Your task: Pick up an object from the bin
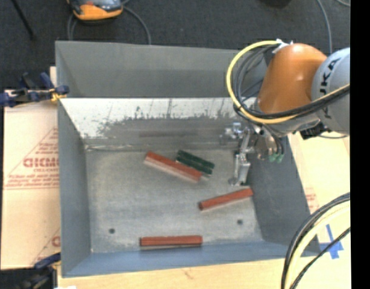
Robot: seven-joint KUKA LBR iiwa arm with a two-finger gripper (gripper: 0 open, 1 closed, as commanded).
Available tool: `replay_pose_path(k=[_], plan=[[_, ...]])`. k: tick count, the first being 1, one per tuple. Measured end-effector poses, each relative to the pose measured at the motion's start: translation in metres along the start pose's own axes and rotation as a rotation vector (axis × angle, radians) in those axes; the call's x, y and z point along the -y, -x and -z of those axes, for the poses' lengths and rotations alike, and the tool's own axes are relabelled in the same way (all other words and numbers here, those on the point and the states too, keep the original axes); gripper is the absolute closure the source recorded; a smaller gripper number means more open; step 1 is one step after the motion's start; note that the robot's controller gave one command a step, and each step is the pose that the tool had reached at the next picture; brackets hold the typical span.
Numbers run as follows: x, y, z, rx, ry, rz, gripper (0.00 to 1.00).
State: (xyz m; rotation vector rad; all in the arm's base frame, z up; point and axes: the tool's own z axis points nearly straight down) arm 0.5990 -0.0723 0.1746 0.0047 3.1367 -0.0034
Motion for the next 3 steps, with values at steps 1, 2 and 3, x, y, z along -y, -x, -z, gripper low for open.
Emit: replay_pose_path(k=[1, 2, 3], plan=[[0.000, 0.000, 0.000, 0.000, 0.000, 0.001, 0.00], [-0.027, -0.006, -0.098, 0.011, 0.001, -0.054, 1.00], [-0.027, -0.009, -0.102, 0.001, 0.000, -0.052, 0.00]])
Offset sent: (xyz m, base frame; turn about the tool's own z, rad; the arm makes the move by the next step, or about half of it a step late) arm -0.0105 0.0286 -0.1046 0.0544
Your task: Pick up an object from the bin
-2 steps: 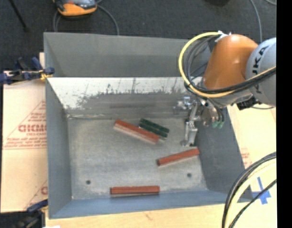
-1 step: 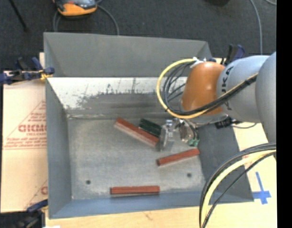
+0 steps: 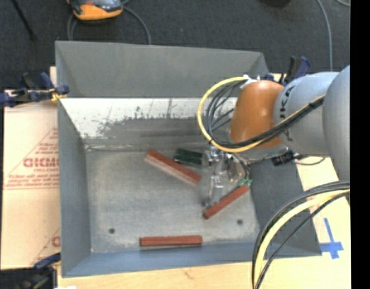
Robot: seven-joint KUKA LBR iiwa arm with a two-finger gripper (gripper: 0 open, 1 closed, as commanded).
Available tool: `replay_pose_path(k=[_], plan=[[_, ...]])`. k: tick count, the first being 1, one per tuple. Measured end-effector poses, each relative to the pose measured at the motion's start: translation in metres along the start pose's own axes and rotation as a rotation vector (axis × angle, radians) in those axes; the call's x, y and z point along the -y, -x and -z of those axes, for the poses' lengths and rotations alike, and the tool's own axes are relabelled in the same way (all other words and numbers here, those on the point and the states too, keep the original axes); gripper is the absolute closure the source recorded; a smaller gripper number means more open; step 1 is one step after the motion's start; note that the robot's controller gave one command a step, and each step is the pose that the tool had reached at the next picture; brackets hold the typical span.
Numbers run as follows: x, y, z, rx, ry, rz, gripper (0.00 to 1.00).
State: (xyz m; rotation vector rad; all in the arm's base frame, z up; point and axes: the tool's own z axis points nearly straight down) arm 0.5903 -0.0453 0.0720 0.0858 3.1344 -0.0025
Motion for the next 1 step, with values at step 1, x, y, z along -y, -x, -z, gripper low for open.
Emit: replay_pose_path(k=[1], plan=[[0.0000, 0.0000, -0.0001, 0.000, 0.000, 0.001, 0.00]])
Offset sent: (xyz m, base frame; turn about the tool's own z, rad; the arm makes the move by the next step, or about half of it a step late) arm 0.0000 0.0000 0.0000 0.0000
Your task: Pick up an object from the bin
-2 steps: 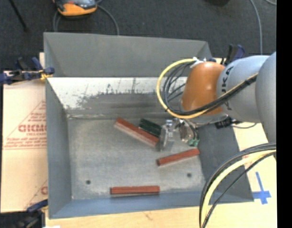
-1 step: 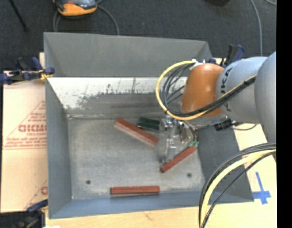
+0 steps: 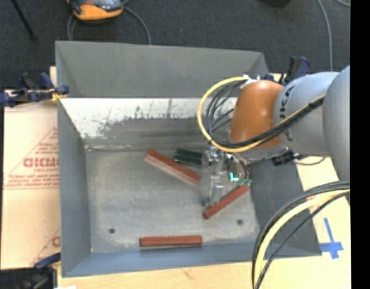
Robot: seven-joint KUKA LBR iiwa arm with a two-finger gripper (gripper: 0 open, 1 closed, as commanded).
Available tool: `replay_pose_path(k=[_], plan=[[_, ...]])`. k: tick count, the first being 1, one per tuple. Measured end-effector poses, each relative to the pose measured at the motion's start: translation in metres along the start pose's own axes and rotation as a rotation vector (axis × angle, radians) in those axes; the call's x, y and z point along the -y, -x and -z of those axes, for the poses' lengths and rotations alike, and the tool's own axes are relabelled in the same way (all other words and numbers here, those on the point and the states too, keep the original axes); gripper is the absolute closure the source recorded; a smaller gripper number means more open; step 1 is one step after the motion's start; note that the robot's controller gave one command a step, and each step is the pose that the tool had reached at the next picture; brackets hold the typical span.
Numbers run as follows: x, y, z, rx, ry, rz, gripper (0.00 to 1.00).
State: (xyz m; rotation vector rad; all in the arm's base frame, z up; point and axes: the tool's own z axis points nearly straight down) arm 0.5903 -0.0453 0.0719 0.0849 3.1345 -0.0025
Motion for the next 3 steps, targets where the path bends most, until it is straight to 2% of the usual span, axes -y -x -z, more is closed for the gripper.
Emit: replay_pose_path(k=[3], plan=[[0.0000, 0.0000, 0.0000, 0.000, 0.000, 0.001, 0.00]])
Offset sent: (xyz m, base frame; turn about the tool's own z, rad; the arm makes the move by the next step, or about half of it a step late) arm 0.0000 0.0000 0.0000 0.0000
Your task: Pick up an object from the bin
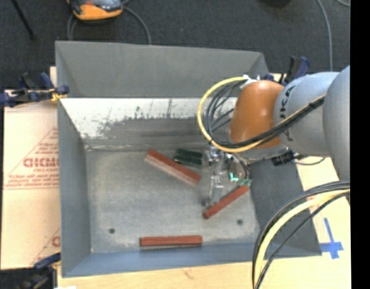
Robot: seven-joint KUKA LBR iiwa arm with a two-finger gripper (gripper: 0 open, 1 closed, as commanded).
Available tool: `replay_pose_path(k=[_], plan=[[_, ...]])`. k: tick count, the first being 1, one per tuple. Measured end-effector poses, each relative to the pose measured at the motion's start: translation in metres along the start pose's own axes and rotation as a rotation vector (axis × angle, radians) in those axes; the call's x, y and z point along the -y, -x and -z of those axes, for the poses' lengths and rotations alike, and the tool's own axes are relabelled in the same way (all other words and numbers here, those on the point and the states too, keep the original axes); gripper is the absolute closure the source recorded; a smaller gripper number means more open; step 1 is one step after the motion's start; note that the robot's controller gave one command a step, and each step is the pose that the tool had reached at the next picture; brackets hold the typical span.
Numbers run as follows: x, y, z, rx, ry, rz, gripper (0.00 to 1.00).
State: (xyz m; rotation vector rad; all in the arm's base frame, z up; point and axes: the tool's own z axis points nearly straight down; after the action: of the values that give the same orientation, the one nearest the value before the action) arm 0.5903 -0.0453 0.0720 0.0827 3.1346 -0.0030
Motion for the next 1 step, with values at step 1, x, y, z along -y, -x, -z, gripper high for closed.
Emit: replay_pose_path(k=[1], plan=[[-0.0366, 0.0360, 0.0002, -0.002, -0.002, 0.034, 0.00]])
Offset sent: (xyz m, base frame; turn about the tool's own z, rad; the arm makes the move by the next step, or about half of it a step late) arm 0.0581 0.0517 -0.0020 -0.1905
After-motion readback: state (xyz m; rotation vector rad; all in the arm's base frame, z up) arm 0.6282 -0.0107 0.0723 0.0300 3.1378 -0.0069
